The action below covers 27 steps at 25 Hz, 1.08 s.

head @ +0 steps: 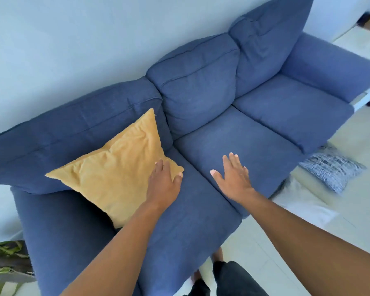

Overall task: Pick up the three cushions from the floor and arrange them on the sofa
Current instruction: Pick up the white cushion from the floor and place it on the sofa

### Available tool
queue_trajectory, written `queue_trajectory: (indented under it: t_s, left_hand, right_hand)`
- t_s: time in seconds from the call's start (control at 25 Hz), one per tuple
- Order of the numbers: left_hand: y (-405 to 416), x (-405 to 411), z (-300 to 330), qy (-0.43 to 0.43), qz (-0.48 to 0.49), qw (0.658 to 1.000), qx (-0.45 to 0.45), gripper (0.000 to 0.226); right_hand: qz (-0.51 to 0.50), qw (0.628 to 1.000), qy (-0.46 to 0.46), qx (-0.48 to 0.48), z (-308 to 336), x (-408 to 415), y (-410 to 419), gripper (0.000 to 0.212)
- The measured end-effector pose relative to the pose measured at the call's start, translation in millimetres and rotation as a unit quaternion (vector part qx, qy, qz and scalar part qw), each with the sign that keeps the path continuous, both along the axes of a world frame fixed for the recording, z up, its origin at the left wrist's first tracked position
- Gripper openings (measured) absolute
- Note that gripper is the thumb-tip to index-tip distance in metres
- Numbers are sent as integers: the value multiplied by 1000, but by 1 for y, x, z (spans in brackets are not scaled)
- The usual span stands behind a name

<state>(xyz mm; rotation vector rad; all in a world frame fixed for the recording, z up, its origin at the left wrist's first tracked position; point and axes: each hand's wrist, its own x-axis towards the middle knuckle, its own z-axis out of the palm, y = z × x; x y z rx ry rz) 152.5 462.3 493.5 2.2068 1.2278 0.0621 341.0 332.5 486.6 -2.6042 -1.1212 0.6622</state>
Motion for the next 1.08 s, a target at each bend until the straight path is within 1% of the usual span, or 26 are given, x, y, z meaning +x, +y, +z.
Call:
queue_trajectory:
  t_s: [0.08,0.2,0.28,0.36,0.44,0.52,0.68,0.8,0.96,1.08]
  left_hand:
    - [-19,28,0,-6,-47,999,-11,68]
    - [-45,63,1,-1,-92,995,-35,74]
    - [-68,91,1,20,-155,988,-5,74]
    - [-94,123,2,42,-232,971,41,75]
    - [-125,157,3,47,-288,955,47,75]
    - [-155,187,4,50,-313,948,32,76]
    - [-222,242,6,77,-378,921,50,75]
    - [-269,284,9,81,-401,912,46,76]
    - [-310,327,2,88,-415,905,33,76]
    - [-329,357,-7,106,-425,899,21,76]
  right_hand:
    - [-48,999,-10,-13,3,16,-37,77]
    - [-107,994,-8,-19,10,39,-85,79]
    - [-159,987,-4,-12,14,56,-122,79]
    - [-207,978,-8,-4,13,73,-164,79]
    - [-248,969,-12,-5,10,87,-206,78]
    - [-270,963,-3,-19,10,99,-241,77]
    - [-321,947,1,-22,7,128,-319,77]
    - [-338,940,-8,-36,3,157,-369,77]
    - [-360,933,8,-29,-1,193,-406,78]
    - [-366,930,25,-32,-14,220,-416,79]
